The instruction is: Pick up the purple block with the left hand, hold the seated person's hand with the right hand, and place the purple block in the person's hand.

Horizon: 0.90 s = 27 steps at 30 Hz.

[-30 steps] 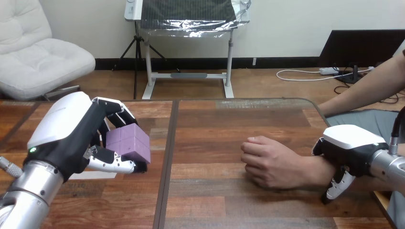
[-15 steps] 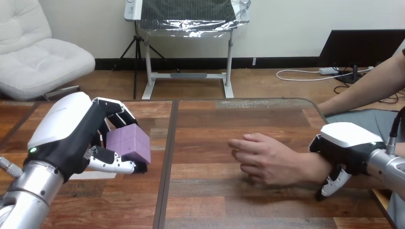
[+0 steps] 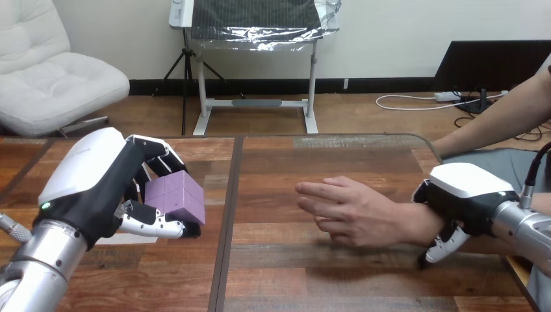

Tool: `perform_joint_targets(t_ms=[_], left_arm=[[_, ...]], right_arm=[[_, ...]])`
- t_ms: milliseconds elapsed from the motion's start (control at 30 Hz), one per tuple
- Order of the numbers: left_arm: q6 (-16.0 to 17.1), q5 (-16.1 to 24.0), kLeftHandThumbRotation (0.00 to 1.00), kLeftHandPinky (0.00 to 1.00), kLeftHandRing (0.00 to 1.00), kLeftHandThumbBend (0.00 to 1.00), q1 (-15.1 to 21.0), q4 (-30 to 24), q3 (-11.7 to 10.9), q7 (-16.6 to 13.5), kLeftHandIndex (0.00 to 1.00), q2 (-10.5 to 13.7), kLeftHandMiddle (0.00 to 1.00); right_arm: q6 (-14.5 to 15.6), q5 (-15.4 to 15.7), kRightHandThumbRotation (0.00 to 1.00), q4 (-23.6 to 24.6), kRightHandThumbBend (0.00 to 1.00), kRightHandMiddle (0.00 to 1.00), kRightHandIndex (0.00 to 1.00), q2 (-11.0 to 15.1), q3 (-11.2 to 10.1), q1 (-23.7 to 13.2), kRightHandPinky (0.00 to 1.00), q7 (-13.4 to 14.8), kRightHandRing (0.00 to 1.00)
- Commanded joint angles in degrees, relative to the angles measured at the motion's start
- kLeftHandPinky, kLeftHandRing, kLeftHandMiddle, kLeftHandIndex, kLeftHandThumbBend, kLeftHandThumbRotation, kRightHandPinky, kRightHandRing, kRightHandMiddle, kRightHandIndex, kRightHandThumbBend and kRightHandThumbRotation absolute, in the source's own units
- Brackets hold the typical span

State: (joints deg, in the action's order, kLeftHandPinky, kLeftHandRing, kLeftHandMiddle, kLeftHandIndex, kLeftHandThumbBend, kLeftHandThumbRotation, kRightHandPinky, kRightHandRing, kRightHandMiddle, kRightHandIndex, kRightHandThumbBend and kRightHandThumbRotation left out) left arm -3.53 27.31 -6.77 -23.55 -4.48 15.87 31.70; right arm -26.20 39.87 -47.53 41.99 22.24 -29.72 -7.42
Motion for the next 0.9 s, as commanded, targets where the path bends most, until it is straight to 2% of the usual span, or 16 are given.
perform_joint_targets(t_ms=[0, 400, 633, 867], left_arm=[[0.2, -0.5, 0.0, 0.31, 0.37, 0.7, 2.1, -1.5, -0.3, -0.4, 0.45, -0.3, 0.42], [0.7, -0.3, 0.0, 0.3, 0.36, 0.7, 2.1, -1.3, -0.4, -0.5, 0.45, -0.6, 0.42], [0.9, -0.2, 0.0, 0.3, 0.36, 0.71, 2.1, -1.2, -0.4, -0.5, 0.45, -0.6, 0.42], [0.5, -0.1, 0.0, 0.3, 0.36, 0.71, 2.1, -1.3, -0.3, -0.4, 0.45, -0.6, 0.42]], right_arm=[[-0.8, -1.0, 0.18, -1.6, 0.82, 0.37, 0.41, -5.2, 2.4, 3.6, 0.22, -1.1, 0.29], [-0.6, -1.3, 0.17, -1.0, 0.83, 0.38, 0.41, -5.7, 2.3, 3.7, 0.23, -0.9, 0.3], [-0.6, -2.0, 0.17, -0.1, 0.84, 0.36, 0.41, -5.8, 1.9, 4.0, 0.2, -1.7, 0.27], [-0.2, -2.6, 0.16, 0.6, 0.85, 0.38, 0.41, -6.0, 1.9, 4.3, 0.22, -2.5, 0.29]])
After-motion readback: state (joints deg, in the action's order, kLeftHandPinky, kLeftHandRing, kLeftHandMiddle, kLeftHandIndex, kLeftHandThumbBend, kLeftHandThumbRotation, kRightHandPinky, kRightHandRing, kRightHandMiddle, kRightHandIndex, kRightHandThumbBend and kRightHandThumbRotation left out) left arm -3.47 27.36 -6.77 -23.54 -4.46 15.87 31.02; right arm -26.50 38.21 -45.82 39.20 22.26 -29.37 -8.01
